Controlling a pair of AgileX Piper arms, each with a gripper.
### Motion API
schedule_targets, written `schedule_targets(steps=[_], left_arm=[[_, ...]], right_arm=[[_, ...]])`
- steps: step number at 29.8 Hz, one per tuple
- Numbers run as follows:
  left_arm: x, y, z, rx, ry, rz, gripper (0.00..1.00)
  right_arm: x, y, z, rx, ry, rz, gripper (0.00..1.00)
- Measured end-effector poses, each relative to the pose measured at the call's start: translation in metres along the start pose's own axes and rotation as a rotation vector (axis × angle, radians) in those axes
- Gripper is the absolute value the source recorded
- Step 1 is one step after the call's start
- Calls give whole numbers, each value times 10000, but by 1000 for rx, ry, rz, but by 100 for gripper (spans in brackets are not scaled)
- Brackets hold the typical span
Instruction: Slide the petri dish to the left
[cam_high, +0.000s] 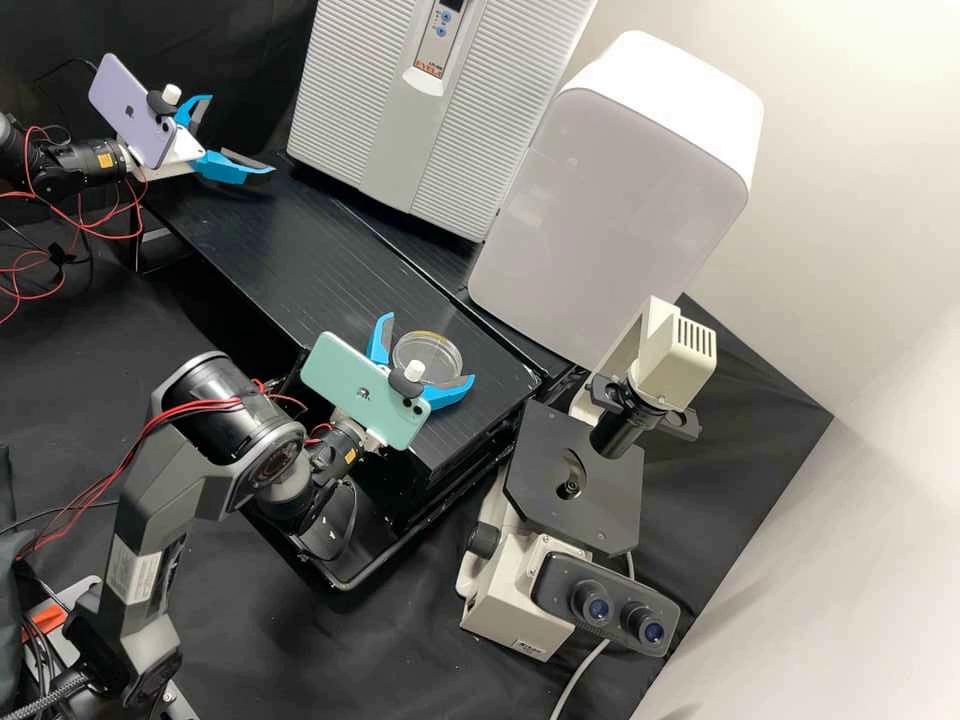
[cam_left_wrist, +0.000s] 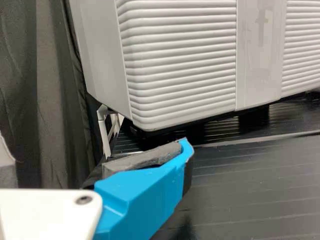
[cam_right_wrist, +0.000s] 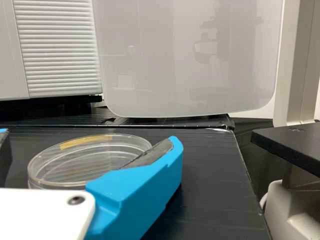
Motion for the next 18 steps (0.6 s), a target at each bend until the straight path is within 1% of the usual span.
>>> schedule_targets(steps=[6,7,18], left_arm=[[0,0,0,0,0,0,100],[0,0,0,0,0,0,100],[0,0,0,0,0,0,100]], right_arm=[[6,0,2,0,-4,-3,0],[12,-4,2,0,-9,-6,0],[22,-22,-15,3,-8,-10,0]])
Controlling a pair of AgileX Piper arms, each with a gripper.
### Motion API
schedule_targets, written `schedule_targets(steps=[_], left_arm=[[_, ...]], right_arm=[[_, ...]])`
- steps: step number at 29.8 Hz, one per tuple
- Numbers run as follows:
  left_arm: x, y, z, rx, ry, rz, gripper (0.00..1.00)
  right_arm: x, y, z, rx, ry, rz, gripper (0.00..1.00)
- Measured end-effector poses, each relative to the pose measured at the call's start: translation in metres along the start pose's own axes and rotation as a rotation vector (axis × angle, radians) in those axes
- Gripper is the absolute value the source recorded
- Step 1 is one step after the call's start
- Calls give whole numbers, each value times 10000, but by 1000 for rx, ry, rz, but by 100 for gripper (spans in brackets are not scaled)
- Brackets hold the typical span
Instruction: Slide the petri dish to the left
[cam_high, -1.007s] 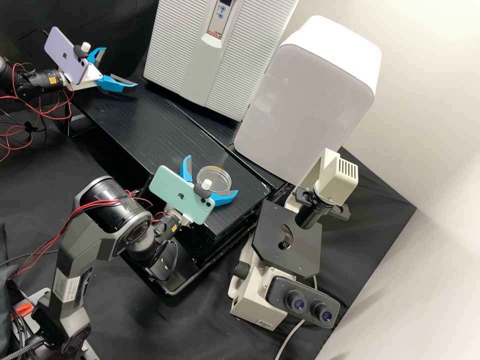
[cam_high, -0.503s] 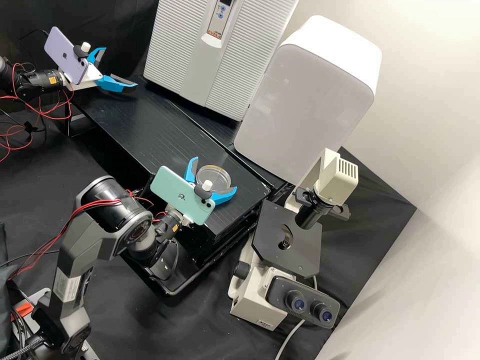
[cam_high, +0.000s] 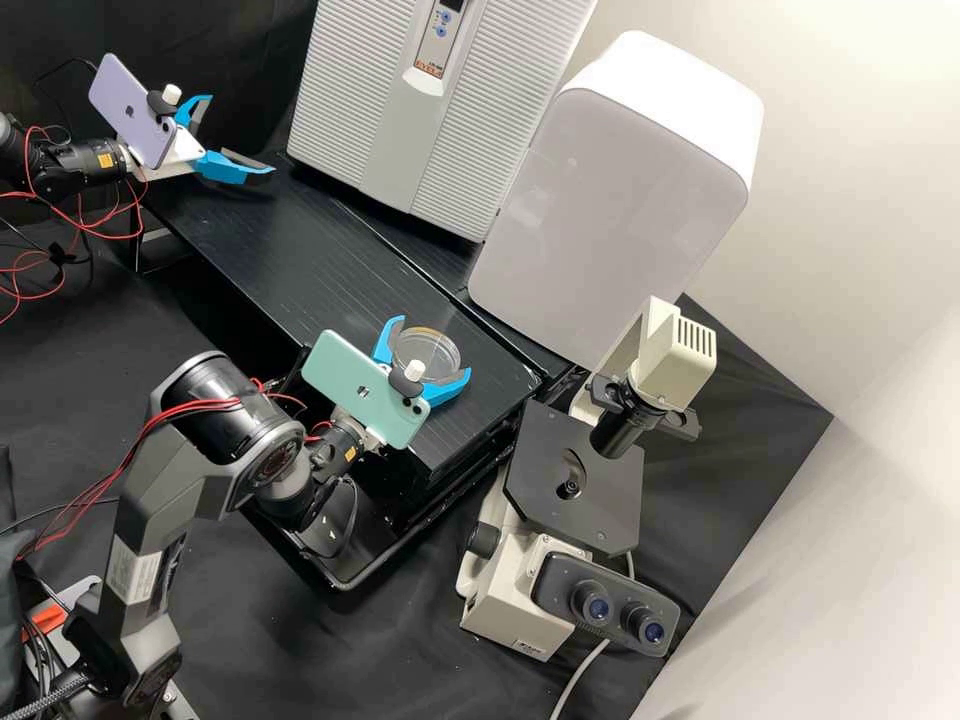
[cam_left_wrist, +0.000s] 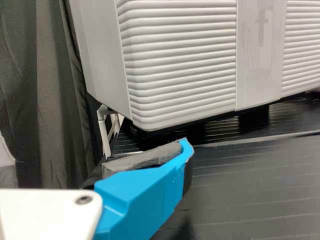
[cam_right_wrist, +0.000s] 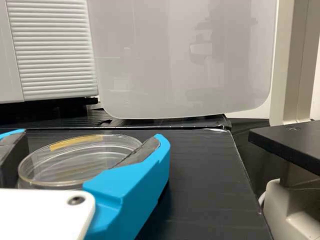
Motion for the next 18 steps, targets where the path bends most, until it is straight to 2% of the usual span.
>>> schedule_targets(steps=[9,13,18], left_arm=[[0,0,0,0,0,0,100],[0,0,0,0,0,0,100],[0,0,0,0,0,0,100]], right_arm=[[15,-66,-60,13,-1,-6,0],[41,-135,-204,13,7,-47,0],[49,-273,-450,8,35,-125,0]])
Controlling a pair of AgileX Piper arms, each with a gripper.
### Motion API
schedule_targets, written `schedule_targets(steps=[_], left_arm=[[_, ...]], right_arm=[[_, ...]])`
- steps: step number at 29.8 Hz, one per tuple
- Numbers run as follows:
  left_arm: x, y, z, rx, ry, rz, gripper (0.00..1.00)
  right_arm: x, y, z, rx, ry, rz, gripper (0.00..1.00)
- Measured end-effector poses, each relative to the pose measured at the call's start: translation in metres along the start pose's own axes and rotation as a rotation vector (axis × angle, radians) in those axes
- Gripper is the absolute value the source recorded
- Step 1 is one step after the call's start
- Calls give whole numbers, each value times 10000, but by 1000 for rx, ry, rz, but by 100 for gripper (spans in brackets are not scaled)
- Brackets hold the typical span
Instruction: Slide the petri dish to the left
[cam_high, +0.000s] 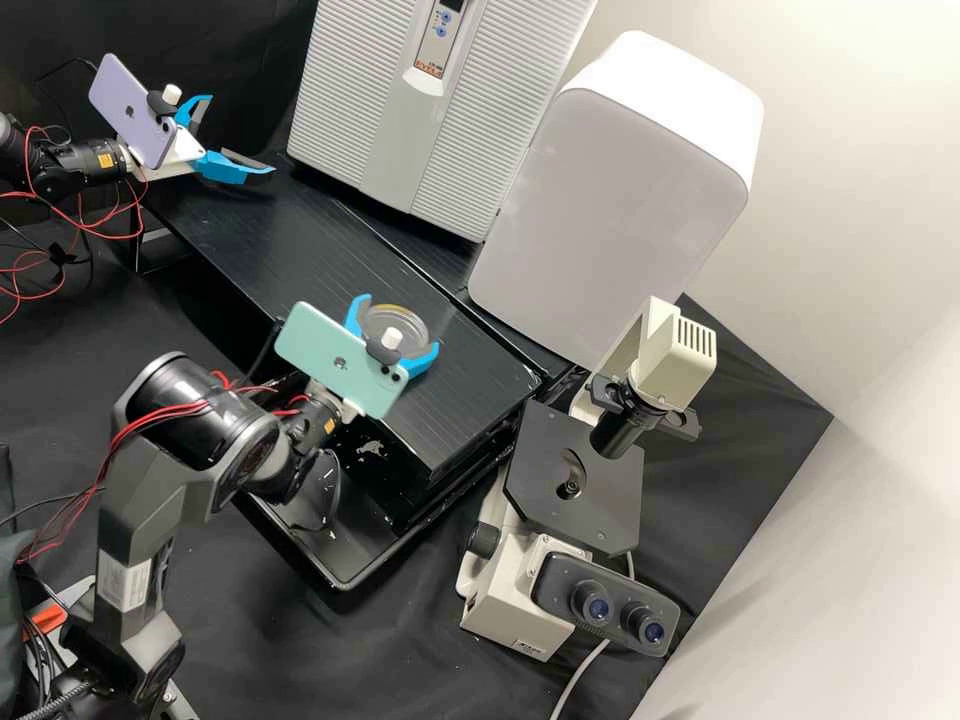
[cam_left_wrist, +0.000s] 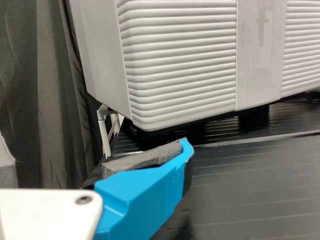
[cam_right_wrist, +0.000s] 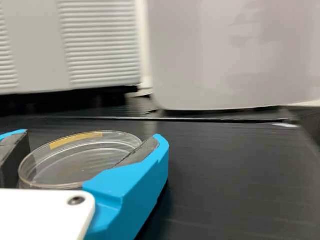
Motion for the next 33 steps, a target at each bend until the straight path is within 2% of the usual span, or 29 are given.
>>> schedule_targets(steps=[2,4,7,13,16,21,24,28,33], left_arm=[[0,0,0,0,0,0,100],[0,0,0,0,0,0,100],[0,0,0,0,0,0,100],[0,0,0,0,0,0,100],[0,0,0,0,0,0,100],[0,0,0,0,0,0,100],[0,0,0,0,0,0,100],[0,0,0,0,0,0,100],[0,0,0,0,0,0,100]], right_arm=[[12,-60,-121,7,11,-27,0],[12,-141,-254,-2,19,-63,0],[-9,-229,-449,-18,44,-94,0],[-61,-475,-815,-82,103,-203,0],[-58,-552,-946,-102,115,-234,0],[-20,-607,-1141,-102,112,-228,0],[30,-595,-1258,-106,117,-204,0],[108,-586,-1290,-107,117,-191,0],[216,-560,-1212,-103,67,-196,0]])
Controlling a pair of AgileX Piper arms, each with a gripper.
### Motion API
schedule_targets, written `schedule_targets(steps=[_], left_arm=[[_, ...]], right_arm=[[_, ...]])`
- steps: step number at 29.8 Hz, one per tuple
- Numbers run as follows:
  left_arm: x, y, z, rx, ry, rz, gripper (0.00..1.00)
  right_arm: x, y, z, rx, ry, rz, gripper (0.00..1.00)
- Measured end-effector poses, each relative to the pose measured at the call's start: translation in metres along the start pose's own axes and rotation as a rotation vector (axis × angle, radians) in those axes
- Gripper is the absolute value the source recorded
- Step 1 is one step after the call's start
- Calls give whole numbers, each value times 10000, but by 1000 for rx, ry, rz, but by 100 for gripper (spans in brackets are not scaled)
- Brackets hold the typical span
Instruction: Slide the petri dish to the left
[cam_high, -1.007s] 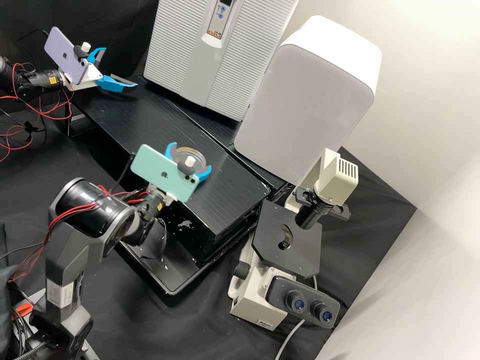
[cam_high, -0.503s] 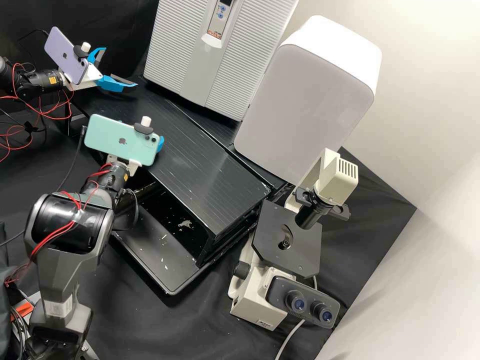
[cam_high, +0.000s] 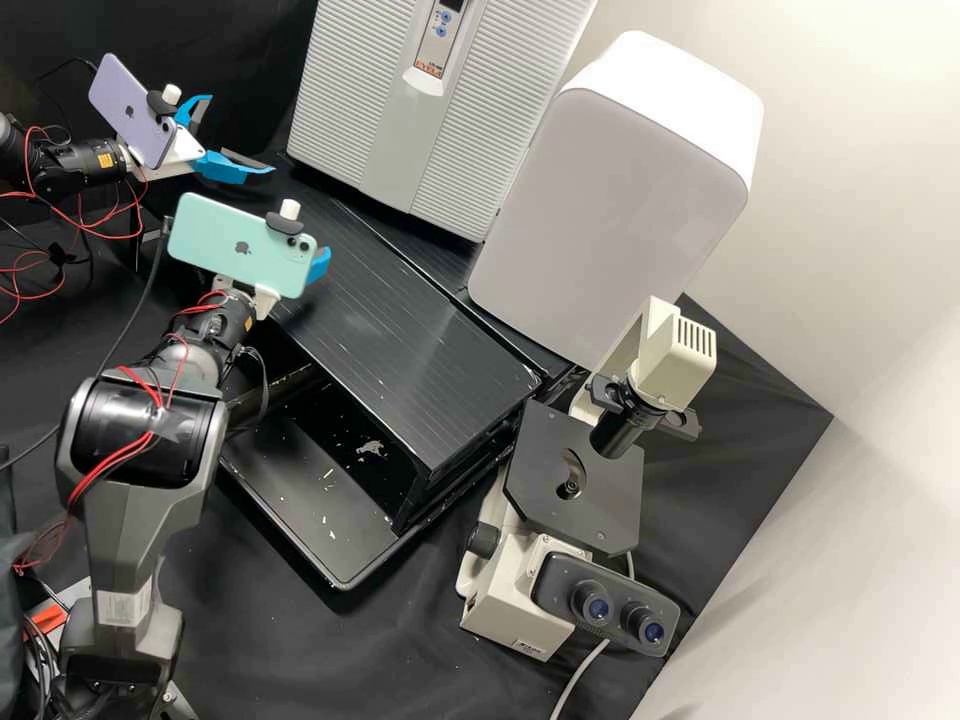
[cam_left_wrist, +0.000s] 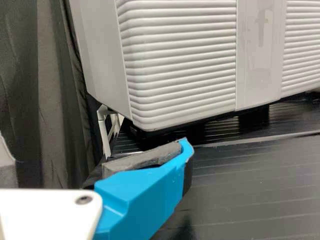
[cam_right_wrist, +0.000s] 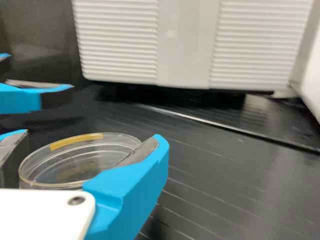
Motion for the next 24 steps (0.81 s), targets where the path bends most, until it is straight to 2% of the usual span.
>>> schedule_targets(steps=[3,9,12,18,23,24], left_arm=[[0,0,0,0,0,0,100],[0,0,0,0,0,0,100],[0,0,0,0,0,0,100],[0,0,0,0,0,0,100],[0,0,0,0,0,0,100],[0,0,0,0,0,0,100]], right_arm=[[58,17,48,15,-30,2,0],[177,-7,51,-5,-55,-15,0],[237,-4,11,-6,-59,-10,0],[361,-18,-76,-28,-70,-12,0],[417,-49,-169,-46,-69,-33,0],[445,-63,-208,-57,-66,-43,0]])
